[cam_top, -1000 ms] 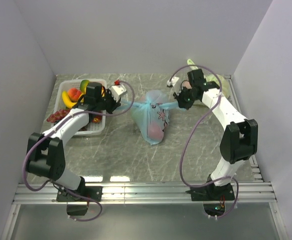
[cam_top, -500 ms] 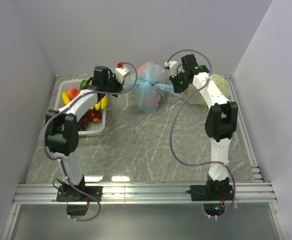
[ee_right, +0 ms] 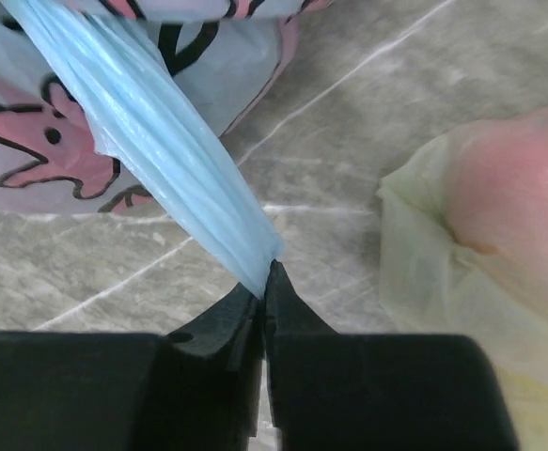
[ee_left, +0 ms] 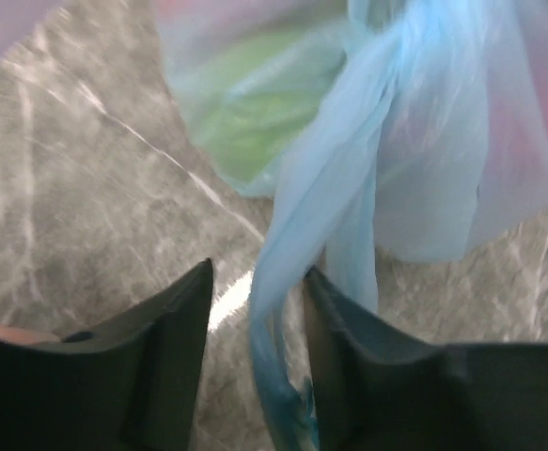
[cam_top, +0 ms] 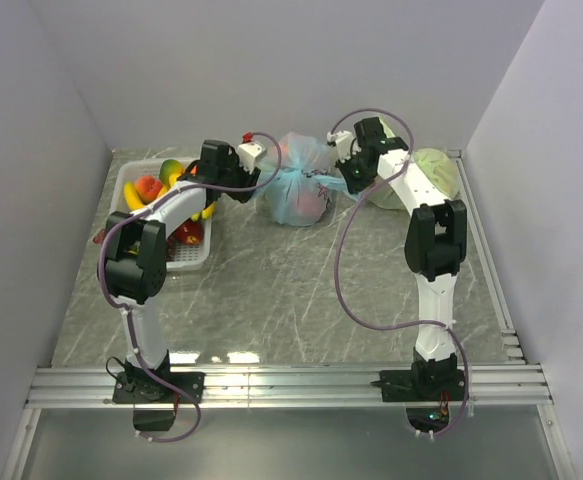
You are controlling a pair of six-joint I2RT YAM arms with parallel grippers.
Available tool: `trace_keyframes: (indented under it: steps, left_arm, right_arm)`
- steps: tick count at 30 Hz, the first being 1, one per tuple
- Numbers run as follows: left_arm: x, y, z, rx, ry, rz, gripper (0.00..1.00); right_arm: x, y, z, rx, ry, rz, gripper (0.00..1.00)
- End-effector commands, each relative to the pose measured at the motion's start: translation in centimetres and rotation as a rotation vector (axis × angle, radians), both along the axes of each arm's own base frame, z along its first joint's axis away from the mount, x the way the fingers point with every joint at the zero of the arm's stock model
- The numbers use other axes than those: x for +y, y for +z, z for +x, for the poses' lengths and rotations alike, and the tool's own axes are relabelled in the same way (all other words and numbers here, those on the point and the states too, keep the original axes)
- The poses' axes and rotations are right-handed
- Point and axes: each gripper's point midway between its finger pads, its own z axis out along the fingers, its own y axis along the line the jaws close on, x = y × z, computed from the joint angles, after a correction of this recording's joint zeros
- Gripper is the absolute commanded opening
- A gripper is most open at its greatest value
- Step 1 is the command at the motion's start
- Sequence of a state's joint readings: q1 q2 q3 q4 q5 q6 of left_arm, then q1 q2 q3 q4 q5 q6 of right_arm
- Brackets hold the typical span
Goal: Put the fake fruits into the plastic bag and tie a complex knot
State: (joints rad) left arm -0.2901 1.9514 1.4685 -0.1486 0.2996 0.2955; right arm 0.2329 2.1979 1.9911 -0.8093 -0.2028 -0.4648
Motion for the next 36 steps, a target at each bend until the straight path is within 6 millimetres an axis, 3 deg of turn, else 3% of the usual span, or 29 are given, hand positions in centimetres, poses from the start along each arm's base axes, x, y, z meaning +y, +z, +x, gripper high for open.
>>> trace_keyframes:
  steps: [1,2,4,5,6,8,9,11,13,14,16,17,18,19,20,21,23,24,25,26,27,28,29,30,31,33,35,36]
  left_arm:
    - [-0.4,7.0,2.5,-0.139,0.037,-0.078,0.50]
    - [-0.6,9.0,2.8,-0.173,0.036,-0.097,0.53]
    - [-0.8,10.9,2.8,-0.195,0.039,-0.128,0.60]
    - [-0.8,12.8,2.7,-0.225,0.041,-0.148,0.64]
    - [-0.9,13.7,2.6,-0.230,0.046,-0.167,0.79]
    - [-1.1,15.9,1.7,-0.253,0.029,-0.192,0.90]
    - [-1.1,16.5,1.4,-0.257,0.028,-0.200,0.99]
    - [-0.8,18.1,0.6,-0.275,0.035,-0.217,0.99]
    - [-0.7,18.7,-0.1,-0.250,0.051,-0.236,0.99]
    - [-0.7,19.6,-0.7,-0.246,0.050,-0.247,1.00]
    - [-0.9,19.3,-2.0,-0.173,0.038,-0.256,0.99]
    - [-0.9,19.7,-2.6,-0.153,0.043,-0.271,0.99]
    - [-1.1,19.5,-3.2,-0.112,0.054,-0.296,0.99]
    - [-0.9,18.8,-4.0,-0.066,0.065,-0.293,0.99]
    - [-0.7,18.6,-4.8,-0.045,0.069,-0.297,0.99]
    - [-0.5,18.1,-5.4,-0.028,0.078,-0.293,0.99]
    - [0.1,16.8,-7.0,0.035,0.132,-0.311,0.99]
    - [0.4,16.3,-7.5,0.049,0.138,-0.300,0.99]
    - [0.7,14.5,-8.5,0.098,0.148,-0.281,0.99]
    - [1.0,14.6,-9.3,0.103,0.157,-0.281,0.99]
    - [1.2,13.8,-10.0,0.127,0.171,-0.279,0.99]
    - [1.5,12.9,-10.7,0.149,0.177,-0.269,0.99]
    - [1.9,11.1,-12.2,0.188,0.183,-0.250,0.99]
    - [2.2,10.2,-12.9,0.201,0.190,-0.239,0.99]
    - [2.7,7.9,-14.0,0.237,0.205,-0.207,0.99]
    - [3.1,7.5,-15.3,0.225,0.215,-0.198,0.99]
    - [3.4,6.0,-17.1,0.248,0.222,-0.178,0.99]
    - [3.5,5.6,-17.6,0.253,0.227,-0.175,0.99]
  right_arm:
    - [0.1,7.2,2.4,-0.165,-0.059,0.042,0.21]
    - [0.3,8.4,2.5,-0.185,-0.068,0.058,0.31]
    - [0.6,10.5,2.8,-0.230,-0.074,0.088,0.49]
    - [0.7,12.1,2.5,-0.258,-0.077,0.109,0.53]
    - [0.7,12.8,2.2,-0.266,-0.077,0.124,0.54]
    - [0.9,15.7,1.6,-0.319,-0.087,0.182,0.58]
    - [0.9,15.8,1.2,-0.316,-0.092,0.197,0.61]
    - [1.2,18.3,0.1,-0.353,-0.082,0.261,0.62]
    - [1.1,18.7,-0.7,-0.348,-0.091,0.289,0.65]
    - [1.4,19.9,-1.5,-0.353,-0.088,0.327,0.65]
    - [1.2,19.9,-2.5,-0.319,-0.096,0.366,0.72]
    - [1.2,20.9,-3.3,-0.314,-0.117,0.413,0.73]
    - [1.9,19.9,-4.4,-0.255,-0.099,0.461,0.75]
    - [1.8,19.8,-4.8,-0.242,-0.109,0.486,0.87]
    - [1.8,20.5,-5.6,-0.228,-0.172,0.531,0.87]
    - [1.6,18.6,-6.4,-0.179,-0.214,0.531,0.88]
    - [1.5,18.8,-8.0,-0.173,-0.242,0.561,0.89]
    - [1.3,16.1,-9.3,-0.111,-0.275,0.554,0.89]
    - [1.2,17.6,-10.2,-0.169,-0.273,0.585,0.89]
    - [1.2,17.0,-11.1,-0.165,-0.280,0.602,0.90]
    - [1.2,13.6,-12.9,-0.108,-0.295,0.592,0.92]
    - [1.0,15.1,-13.6,-0.196,-0.282,0.614,0.93]
    - [1.0,14.4,-14.4,-0.207,-0.273,0.609,0.93]
    - [0.9,12.0,-15.7,-0.181,-0.270,0.585,0.94]
    - [0.9,12.3,-16.6,-0.218,-0.255,0.578,0.94]
    - [0.3,9.8,-17.9,-0.206,-0.263,0.532,0.94]
    - [-0.1,9.2,-18.8,-0.220,-0.280,0.535,0.95]
    - [-0.2,7.6,-19.7,-0.193,-0.289,0.526,0.95]
